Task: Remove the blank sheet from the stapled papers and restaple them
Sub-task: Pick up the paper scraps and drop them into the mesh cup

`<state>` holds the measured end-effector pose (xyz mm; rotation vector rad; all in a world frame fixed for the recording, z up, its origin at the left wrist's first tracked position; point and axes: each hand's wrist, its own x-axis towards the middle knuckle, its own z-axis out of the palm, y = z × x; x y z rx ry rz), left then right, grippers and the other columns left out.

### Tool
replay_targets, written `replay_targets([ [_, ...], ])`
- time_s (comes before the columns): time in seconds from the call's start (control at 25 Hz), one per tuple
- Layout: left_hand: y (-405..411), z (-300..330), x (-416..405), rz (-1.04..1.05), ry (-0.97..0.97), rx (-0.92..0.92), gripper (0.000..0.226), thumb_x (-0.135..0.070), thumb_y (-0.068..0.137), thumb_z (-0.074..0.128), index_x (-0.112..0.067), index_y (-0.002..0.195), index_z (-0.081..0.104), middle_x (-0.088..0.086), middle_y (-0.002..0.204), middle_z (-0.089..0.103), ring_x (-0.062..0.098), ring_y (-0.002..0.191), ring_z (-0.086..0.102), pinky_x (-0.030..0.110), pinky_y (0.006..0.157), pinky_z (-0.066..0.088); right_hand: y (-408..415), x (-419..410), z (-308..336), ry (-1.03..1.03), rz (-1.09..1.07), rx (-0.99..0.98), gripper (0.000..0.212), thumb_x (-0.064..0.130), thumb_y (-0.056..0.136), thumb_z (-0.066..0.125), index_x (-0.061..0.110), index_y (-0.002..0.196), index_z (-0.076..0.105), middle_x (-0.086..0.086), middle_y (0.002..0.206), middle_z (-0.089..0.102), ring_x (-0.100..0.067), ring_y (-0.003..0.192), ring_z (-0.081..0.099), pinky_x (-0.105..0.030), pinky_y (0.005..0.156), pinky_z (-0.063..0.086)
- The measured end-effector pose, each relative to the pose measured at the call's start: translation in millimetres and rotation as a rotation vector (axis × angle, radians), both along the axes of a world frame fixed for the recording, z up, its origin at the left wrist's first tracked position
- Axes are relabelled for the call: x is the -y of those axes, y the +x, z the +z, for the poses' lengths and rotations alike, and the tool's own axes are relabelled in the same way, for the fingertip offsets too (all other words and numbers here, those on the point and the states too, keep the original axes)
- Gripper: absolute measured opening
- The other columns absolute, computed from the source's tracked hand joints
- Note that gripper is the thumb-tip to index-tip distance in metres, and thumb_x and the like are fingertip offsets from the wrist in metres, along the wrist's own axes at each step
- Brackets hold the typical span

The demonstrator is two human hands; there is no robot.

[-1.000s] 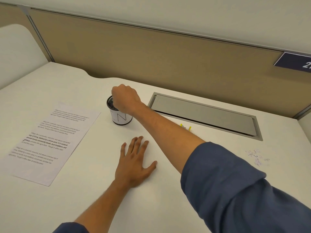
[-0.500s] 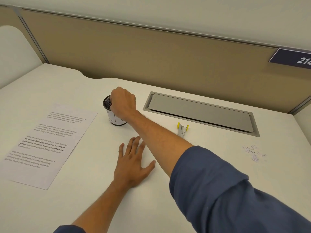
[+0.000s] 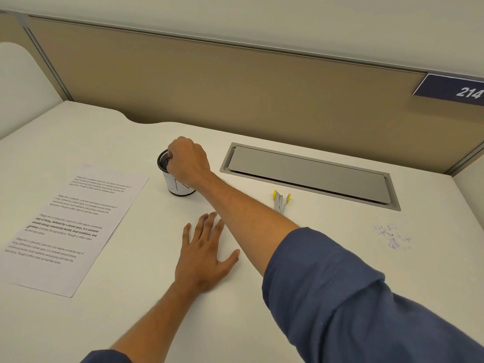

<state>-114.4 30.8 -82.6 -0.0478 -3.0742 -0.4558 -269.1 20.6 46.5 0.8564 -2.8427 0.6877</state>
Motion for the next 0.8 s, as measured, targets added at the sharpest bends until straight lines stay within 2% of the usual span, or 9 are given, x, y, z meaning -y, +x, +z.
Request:
replay_targets([
  [0.12,-0.4,-0.6,0.2,0.002,0.004,-0.004,0.105,-0.085,0.070,-0.011,-0.024,0.155,0.005,0.001,0.164,0.006,0.019,0.151,-0.002,0.051,0.121,-0.001,0.7,0.0,-2.7,0.009,0.024,0.025,0.022,-0.001,0.079,0.058,0.003,0.100,0.065,-0.012,0.104,0.061,-0.031,0.090,0.059,-0.031,0.066,0.042],
  [0.24,-1.0,-3.3,0.6,0.005,0.010,-0.014,0.099,-0.083,0.076,-0.003,-0.025,0.155,0.008,0.000,0.164,0.007,0.018,0.151,-0.001,0.050,0.121,-0.001,-3.0,-1.0,-0.8,-0.075,0.004,0.044,0.026,-0.005,0.077,0.055,0.001,0.100,0.065,-0.012,0.105,0.060,-0.033,0.091,0.058,-0.036,0.070,0.048],
  [0.36,-1.9,-7.9,2.0,0.012,-0.009,-0.030,0.085,-0.076,0.085,0.017,-0.028,0.154,0.010,-0.003,0.164,0.006,0.015,0.151,-0.002,0.047,0.121,-0.006,-6.0,-9.2,-0.8,-0.238,-0.021,0.112,0.026,0.002,0.079,0.058,0.004,0.102,0.068,-0.010,0.106,0.065,-0.029,0.094,0.059,-0.035,0.078,0.050],
  [0.48,-0.7,-8.6,3.1,0.011,0.013,-0.058,0.080,-0.072,0.087,0.025,-0.028,0.153,0.017,-0.005,0.163,0.009,0.014,0.150,-0.001,0.045,0.120,-0.005,1.5,-31.9,-1.4,-0.517,-0.093,0.232,0.021,0.012,0.081,0.065,0.008,0.101,0.073,-0.006,0.096,0.072,-0.021,0.090,0.065,-0.031,0.081,0.051],
  [0.52,-0.7,-8.1,3.4,0.011,0.014,-0.063,0.079,-0.072,0.086,0.025,-0.028,0.153,0.019,-0.005,0.163,0.010,0.013,0.150,0.000,0.046,0.121,-0.004,6.1,-44.8,-2.5,-0.617,-0.128,0.276,0.020,0.012,0.081,0.068,0.008,0.100,0.073,-0.005,0.094,0.073,-0.018,0.089,0.066,-0.029,0.082,0.052],
  [0.6,-0.7,-7.6,3.8,0.011,0.004,-0.062,0.079,-0.072,0.085,0.025,-0.029,0.152,0.022,-0.006,0.163,0.011,0.013,0.150,0.002,0.046,0.120,-0.001,17.7,-81.3,-9.5,-0.761,-0.200,0.349,0.020,0.013,0.082,0.070,0.007,0.100,0.074,-0.005,0.095,0.074,-0.012,0.085,0.067,-0.016,0.081,0.051],
  [0.68,-0.8,-8.2,3.8,0.018,-0.006,-0.070,0.080,-0.072,0.084,0.025,-0.029,0.151,0.025,-0.006,0.162,0.012,0.014,0.150,0.004,0.045,0.120,0.000,30.6,-128.6,-23.8,-0.801,-0.260,0.364,0.019,0.012,0.083,0.069,0.006,0.100,0.074,-0.003,0.095,0.074,-0.008,0.082,0.066,-0.005,0.075,0.047],
  [0.8,-0.9,-11.3,4.3,0.021,-0.025,-0.082,0.080,-0.071,0.084,0.026,-0.027,0.149,0.029,-0.005,0.161,0.018,0.016,0.149,0.011,0.046,0.119,0.004,51.8,-208.8,-49.0,-0.774,-0.411,0.335,0.016,0.014,0.085,0.067,0.011,0.099,0.074,0.005,0.091,0.071,-0.003,0.082,0.065,-0.012,0.077,0.047],
])
